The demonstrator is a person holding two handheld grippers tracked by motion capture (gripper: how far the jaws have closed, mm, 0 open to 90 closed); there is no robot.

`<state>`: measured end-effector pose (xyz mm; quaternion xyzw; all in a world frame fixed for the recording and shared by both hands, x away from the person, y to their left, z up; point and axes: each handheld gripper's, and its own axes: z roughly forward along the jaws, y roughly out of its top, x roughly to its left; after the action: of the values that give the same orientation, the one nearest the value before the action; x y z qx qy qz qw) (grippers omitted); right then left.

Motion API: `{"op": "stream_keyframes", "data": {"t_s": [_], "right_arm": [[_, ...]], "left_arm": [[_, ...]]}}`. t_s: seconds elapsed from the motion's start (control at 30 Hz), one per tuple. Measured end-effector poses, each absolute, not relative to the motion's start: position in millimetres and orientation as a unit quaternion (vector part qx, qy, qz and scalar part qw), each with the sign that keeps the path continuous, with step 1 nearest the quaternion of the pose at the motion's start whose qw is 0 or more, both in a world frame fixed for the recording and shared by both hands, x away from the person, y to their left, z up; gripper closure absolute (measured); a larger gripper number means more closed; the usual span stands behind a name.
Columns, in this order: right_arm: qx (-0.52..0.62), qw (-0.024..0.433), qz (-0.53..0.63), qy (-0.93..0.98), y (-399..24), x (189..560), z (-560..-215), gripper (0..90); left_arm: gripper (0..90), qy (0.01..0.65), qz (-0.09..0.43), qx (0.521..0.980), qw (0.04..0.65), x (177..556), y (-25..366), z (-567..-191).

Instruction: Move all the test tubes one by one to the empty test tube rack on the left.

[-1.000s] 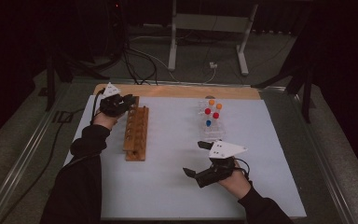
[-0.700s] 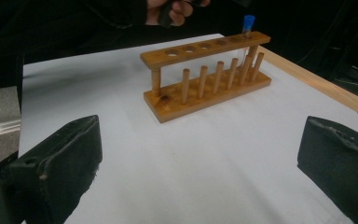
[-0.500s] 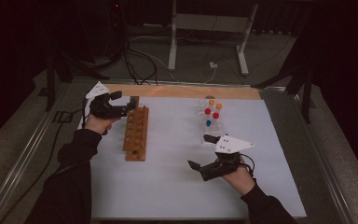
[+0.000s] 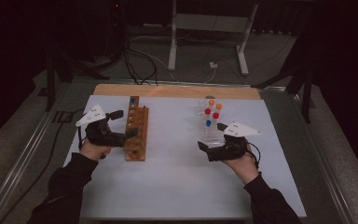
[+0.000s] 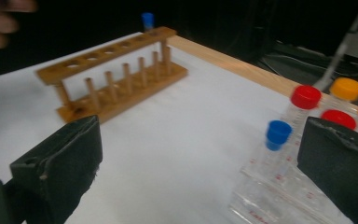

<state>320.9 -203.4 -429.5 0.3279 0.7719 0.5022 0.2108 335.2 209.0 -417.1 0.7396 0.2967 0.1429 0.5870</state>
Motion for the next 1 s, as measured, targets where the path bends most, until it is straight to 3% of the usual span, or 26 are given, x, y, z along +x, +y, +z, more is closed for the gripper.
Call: {"op": "stream_keyframes", "data": {"t_s": [0.27, 0.53, 0.67, 1.0], "right_arm": [[0.367, 0.213, 0.477, 0.769, -200.2, 338.1, -445.6, 9.4], [0.407, 0.210, 0.454, 0.764, -206.8, 350.6, -455.7, 42.5], [0.424, 0.205, 0.440, 0.765, -208.5, 356.7, -459.3, 52.4], [0.439, 0.207, 0.416, 0.769, -203.7, 369.1, -466.8, 65.3]], "left_arm": [[2.3, 0.269, 0.124, 0.753, 0.588, 307.3, 199.5, -424.2], [2.3, 0.247, 0.120, 0.762, 0.586, 294.2, 191.0, -424.5], [2.3, 0.247, 0.119, 0.762, 0.587, 294.1, 191.3, -424.9], [2.3, 0.251, 0.109, 0.767, 0.581, 296.4, 192.9, -428.7]]}}
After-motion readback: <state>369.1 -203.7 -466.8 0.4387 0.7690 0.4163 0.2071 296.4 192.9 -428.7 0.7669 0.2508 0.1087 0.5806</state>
